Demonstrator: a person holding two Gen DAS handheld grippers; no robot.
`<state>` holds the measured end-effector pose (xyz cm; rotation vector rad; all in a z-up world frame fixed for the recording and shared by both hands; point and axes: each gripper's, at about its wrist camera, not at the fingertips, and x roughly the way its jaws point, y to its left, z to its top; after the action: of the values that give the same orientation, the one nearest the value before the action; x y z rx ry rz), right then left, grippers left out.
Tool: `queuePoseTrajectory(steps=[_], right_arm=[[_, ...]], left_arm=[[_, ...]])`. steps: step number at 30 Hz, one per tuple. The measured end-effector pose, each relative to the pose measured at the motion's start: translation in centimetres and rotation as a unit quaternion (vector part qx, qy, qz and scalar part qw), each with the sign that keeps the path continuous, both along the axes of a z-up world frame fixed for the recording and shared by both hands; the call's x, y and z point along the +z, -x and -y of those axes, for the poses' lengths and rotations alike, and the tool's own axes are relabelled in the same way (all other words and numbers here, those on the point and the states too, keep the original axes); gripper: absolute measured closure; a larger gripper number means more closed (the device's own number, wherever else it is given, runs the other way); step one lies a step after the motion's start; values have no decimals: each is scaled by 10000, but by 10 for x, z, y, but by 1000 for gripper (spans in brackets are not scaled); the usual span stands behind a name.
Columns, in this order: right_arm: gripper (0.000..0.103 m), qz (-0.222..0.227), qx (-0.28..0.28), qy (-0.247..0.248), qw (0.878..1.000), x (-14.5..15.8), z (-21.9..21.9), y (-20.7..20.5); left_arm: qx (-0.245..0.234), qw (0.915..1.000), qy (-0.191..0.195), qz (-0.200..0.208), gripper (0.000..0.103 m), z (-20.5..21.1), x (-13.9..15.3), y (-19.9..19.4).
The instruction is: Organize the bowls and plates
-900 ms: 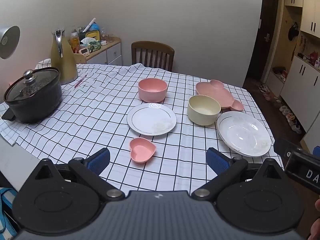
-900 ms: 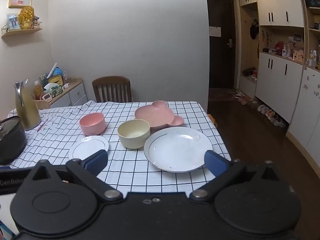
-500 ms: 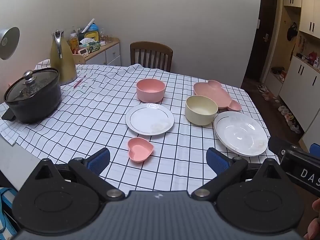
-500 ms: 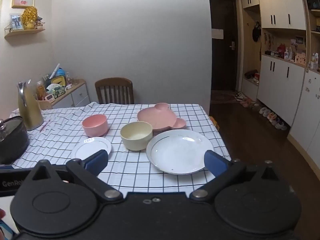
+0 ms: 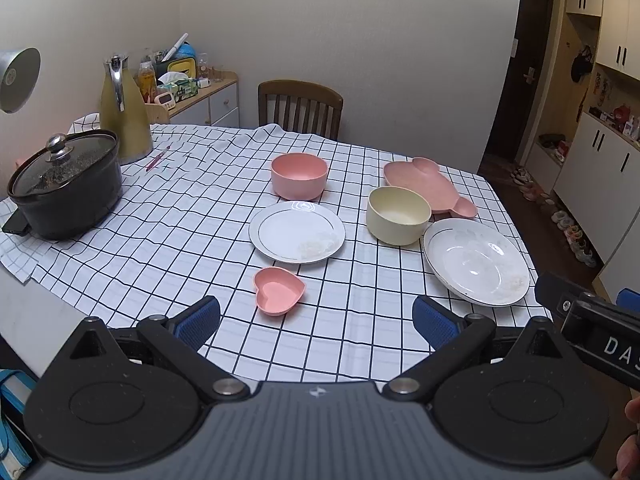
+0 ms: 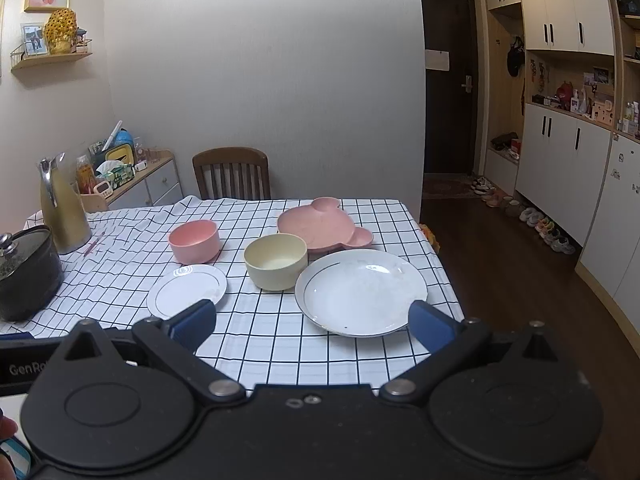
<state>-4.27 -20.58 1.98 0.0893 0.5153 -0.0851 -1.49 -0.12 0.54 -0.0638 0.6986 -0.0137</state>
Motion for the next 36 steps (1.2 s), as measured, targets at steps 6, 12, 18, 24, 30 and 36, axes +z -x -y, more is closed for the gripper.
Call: queuePoseTrajectory(steps=[6, 12, 18, 24, 30, 36], right_arm=[[1, -70, -24, -27, 10000, -1, 0, 2], [1, -103, 20, -59, 9999, -3, -1, 3], [1, -129, 6, -76, 9999, -3, 0, 0], [2, -158, -26, -95, 9998, -3, 3, -4], [3, -93, -89, -73, 9999, -1, 7, -7], [3, -45, -176, -84, 9998, 1, 13, -9]], left_arm=[[-15, 10000, 10, -27, 0, -1, 0, 2], [-80, 10000, 17, -48, 0, -1, 0, 1], [-140, 9999, -19, -56, 0, 0, 0, -3], [-204, 9998, 9, -30, 0, 3, 1, -9], [-274, 9996, 19, -12, 0, 8, 3, -16], [-347, 9994, 34, 39, 0, 13, 5, -21]])
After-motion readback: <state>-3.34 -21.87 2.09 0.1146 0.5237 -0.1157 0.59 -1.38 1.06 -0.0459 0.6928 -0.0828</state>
